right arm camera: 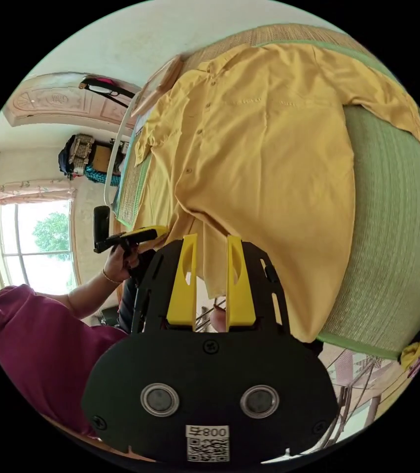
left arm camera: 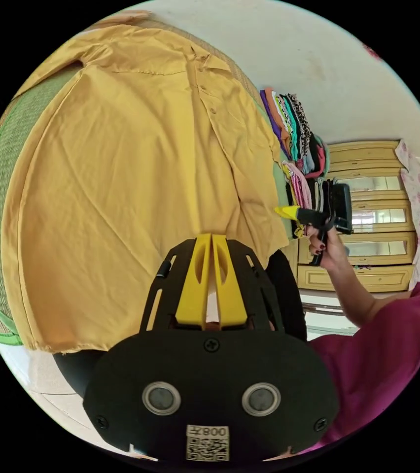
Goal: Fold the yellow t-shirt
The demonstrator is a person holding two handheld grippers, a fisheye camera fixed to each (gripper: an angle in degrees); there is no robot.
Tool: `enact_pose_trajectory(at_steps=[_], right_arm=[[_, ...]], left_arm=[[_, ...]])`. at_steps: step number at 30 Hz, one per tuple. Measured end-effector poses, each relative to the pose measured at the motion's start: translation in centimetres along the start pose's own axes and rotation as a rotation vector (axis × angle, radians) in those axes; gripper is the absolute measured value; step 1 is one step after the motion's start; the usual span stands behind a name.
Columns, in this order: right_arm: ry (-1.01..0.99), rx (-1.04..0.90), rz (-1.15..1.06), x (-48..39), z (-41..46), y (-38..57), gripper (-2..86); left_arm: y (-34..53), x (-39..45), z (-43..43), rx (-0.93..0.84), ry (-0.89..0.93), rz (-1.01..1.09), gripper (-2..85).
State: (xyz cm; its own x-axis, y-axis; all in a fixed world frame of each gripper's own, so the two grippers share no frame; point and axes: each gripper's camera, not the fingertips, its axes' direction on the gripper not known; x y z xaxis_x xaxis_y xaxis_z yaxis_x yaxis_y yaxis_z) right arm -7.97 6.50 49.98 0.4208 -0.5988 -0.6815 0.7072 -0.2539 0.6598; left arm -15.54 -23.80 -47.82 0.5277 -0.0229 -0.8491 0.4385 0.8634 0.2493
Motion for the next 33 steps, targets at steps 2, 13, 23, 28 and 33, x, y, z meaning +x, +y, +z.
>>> enact_pose_trajectory(at_steps=[2,13,23,28,33], right_arm=[[-0.003,0.006,0.029,-0.2,-0.9,2.8,9.3],[0.142,-0.016,0.026,-2.3,-4.2,8.0,10.3],[0.235,0.082,0.043,-3.9,-9.3,12.6,10.8],[0.239,0.08,0.066,-3.9,-10.2,13.3,10.6],[0.192,0.109,0.077,-3.7,-12.1,14.4,9.1]], left_arm=[[0.8,0.9,-1.3,0.037,-0.025,0.013,0.5],[6.5,-1.9,-9.9,0.167,-0.423,-0.189,1.2],[7.7,1.4,-11.0,0.145,-0.408,-0.095,0.6],[7.6,5.0,-7.9,0.073,-0.34,0.013,0.6],[7.5,6.7,-5.6,0.022,-0.282,0.057,0.7]])
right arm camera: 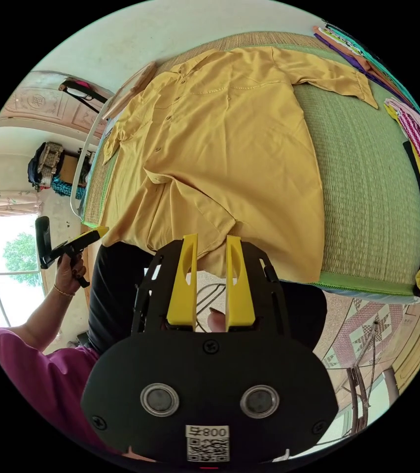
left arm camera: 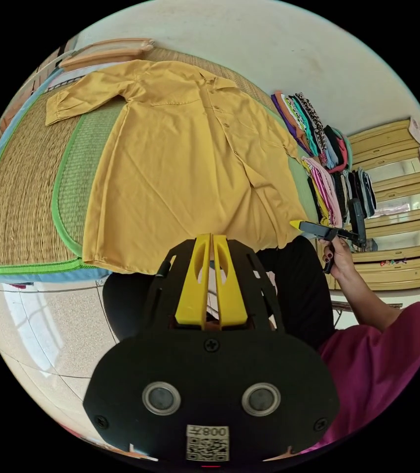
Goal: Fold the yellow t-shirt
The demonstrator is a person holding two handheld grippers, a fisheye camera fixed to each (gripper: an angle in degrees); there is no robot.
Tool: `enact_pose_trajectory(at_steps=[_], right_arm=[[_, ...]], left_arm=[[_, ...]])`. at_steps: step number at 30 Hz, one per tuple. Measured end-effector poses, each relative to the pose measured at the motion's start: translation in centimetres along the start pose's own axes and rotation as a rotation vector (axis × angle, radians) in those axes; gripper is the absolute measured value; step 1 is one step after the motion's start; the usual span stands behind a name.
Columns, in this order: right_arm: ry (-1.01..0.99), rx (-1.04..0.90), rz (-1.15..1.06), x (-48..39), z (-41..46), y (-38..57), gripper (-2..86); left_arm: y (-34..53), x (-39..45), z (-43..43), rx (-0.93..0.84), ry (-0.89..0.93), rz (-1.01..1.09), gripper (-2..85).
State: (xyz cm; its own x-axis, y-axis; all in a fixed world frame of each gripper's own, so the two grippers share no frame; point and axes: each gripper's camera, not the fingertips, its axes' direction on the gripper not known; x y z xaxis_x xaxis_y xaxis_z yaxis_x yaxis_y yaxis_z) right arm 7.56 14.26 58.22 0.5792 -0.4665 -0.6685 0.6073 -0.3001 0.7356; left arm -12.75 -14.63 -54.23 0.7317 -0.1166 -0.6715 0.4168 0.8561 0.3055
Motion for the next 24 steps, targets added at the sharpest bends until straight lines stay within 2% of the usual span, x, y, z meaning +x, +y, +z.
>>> enact_pose_trajectory(at_steps=[6,11,17,24], right_arm=[[-0.096,0.014,0.028,1.3,-1.8,1.2,7.7],[-0.129,0.003,0.036,2.1,-2.9,1.9,3.6],[-0.191,0.049,0.028,3.2,-6.4,2.8,0.7],[-0.325,0.176,-0.066,3.0,-13.9,4.0,0.3]], left_arm=[[-1.2,3.1,2.6,-0.073,0.043,0.104,1.5],[-2.8,5.2,5.7,-0.15,-0.018,0.172,1.5],[-3.4,4.9,5.6,-0.17,-0.009,0.163,0.7],[-2.8,4.7,3.3,-0.108,0.108,0.141,0.7]])
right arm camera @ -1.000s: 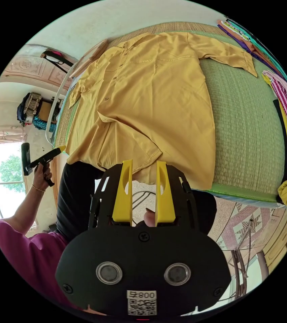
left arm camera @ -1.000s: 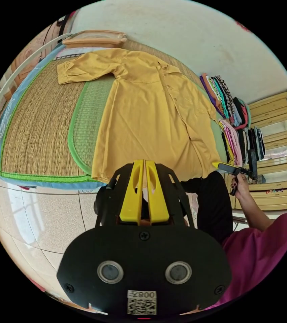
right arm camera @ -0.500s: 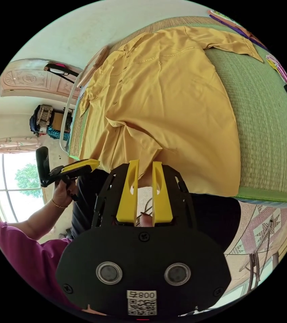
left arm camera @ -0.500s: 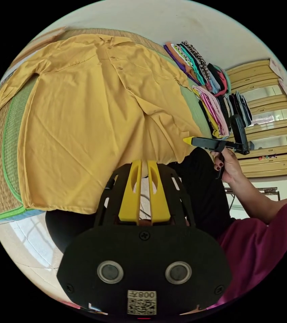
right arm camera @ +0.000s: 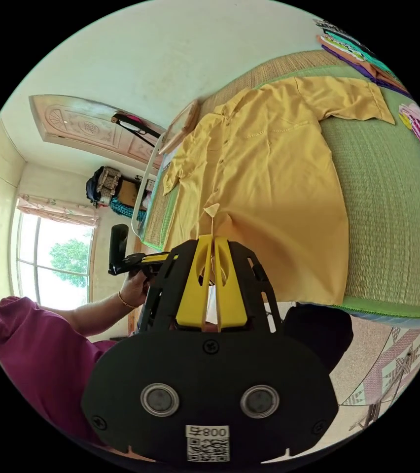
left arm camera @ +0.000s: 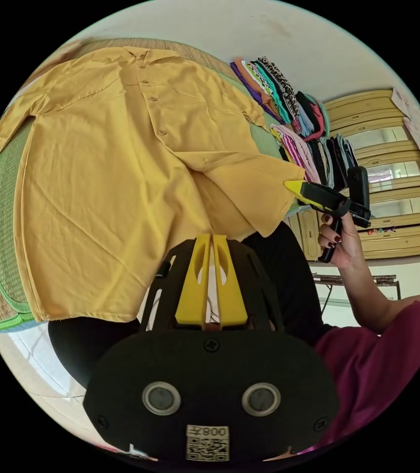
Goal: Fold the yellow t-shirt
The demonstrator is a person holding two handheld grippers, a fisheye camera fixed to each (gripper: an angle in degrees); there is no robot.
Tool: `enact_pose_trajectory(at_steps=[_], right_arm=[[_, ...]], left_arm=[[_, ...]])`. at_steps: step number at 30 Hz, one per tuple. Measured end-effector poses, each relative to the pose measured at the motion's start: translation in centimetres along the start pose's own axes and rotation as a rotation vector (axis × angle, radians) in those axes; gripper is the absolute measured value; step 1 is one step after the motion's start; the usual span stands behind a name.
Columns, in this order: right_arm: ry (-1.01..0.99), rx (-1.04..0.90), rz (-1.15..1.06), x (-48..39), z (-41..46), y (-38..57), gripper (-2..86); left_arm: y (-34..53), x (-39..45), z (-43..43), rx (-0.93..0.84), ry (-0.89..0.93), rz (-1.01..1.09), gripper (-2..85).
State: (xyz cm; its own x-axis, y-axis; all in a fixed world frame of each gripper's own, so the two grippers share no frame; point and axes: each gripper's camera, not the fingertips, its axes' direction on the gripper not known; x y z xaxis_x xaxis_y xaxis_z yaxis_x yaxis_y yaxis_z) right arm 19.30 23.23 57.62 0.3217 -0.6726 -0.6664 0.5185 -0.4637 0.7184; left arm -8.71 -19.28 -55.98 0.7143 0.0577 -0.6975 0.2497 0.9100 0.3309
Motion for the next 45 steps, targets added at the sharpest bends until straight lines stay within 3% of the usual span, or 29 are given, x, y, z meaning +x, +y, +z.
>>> enact_pose_trajectory(at_steps=[3,7,14,18,27,33,40,45], right_arm=[[-0.042,0.02,-0.058,-1.6,-2.0,-0.1,0.3],[-0.102,-0.016,-0.148,-4.4,-2.4,0.0,0.3],[-0.094,-0.223,-0.283,-8.5,3.2,0.6,0.4],[-0.038,-0.319,-0.311,-8.9,6.5,1.2,0.8],[0.037,-0.465,-0.241,-6.6,10.2,2.4,5.4],[0.071,-0.454,-0.209,-6.0,8.3,2.4,7.6],[0.353,-0.18,-0.018,-0.5,-3.5,2.0,9.1],[0.465,-0.152,0.104,3.4,-5.6,2.0,9.2]], left_arm=[[0.2,-0.3,-0.5,0.018,0.003,0.002,1.0],[0.1,-1.7,1.0,-0.094,-0.012,-0.015,2.2],[2.8,-4.6,-2.7,0.038,0.132,-0.079,5.0],[4.6,-7.1,-4.8,0.103,0.232,-0.139,6.1],[5.6,-9.0,-5.1,0.061,0.279,-0.146,7.3],[6.3,-9.4,-6.4,0.073,0.226,-0.155,7.3],[10.9,-14.7,-15.7,0.253,-0.034,-0.318,8.2],[12.0,-17.7,-17.0,0.222,-0.162,-0.427,8.9]])
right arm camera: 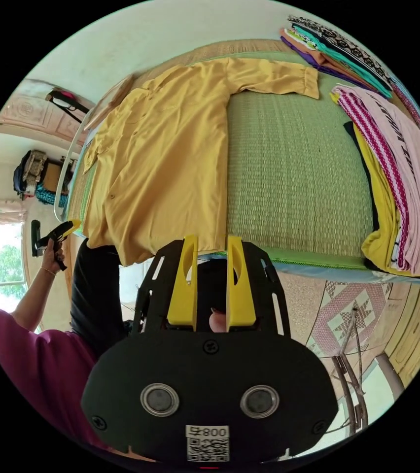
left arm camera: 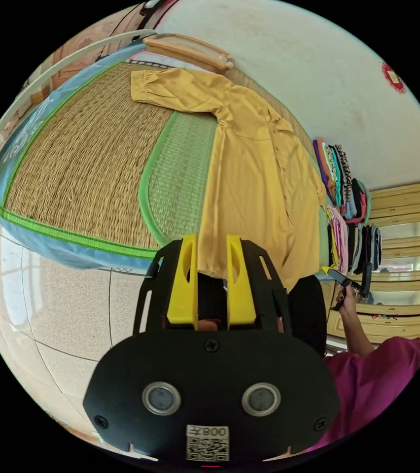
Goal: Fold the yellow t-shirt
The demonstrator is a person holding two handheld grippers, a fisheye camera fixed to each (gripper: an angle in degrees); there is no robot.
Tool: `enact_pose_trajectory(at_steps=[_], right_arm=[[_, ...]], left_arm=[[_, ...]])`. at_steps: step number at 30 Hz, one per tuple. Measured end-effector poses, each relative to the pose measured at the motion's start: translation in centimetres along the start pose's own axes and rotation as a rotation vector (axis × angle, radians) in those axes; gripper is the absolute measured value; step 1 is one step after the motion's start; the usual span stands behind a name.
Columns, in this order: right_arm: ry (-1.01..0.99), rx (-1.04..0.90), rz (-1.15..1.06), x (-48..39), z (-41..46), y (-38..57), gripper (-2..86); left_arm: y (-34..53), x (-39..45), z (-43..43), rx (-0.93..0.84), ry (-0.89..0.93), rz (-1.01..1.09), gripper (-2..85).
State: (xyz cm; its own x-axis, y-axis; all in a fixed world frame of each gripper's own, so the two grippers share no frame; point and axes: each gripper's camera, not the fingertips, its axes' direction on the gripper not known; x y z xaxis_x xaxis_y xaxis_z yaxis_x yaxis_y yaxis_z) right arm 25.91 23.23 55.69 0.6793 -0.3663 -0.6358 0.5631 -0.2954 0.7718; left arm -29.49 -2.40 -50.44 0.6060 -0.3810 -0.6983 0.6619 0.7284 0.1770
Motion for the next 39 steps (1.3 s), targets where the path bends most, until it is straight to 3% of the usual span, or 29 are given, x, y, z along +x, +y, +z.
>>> enact_pose_trajectory(at_steps=[9,17,22,27,39], right_arm=[[0.193,-0.036,-0.013,-1.7,0.9,0.0,3.4],[0.104,-0.028,0.06,1.7,-0.4,1.3,0.5],[0.042,-0.027,0.091,3.0,-0.1,1.3,0.4],[0.035,-0.022,0.098,3.4,0.2,1.3,0.4],[-0.034,-0.042,0.128,4.7,1.8,2.3,0.4]], left_arm=[[-0.3,1.2,0.2,-0.078,-0.158,0.044,1.9],[1.3,0.3,-2.5,-0.013,-0.171,0.016,0.6],[1.6,0.8,-1.6,-0.01,-0.046,0.044,2.5],[1.3,2.2,0.6,-0.082,-0.098,0.059,2.4],[2.3,3.7,-0.3,-0.065,-0.158,0.084,0.4]])
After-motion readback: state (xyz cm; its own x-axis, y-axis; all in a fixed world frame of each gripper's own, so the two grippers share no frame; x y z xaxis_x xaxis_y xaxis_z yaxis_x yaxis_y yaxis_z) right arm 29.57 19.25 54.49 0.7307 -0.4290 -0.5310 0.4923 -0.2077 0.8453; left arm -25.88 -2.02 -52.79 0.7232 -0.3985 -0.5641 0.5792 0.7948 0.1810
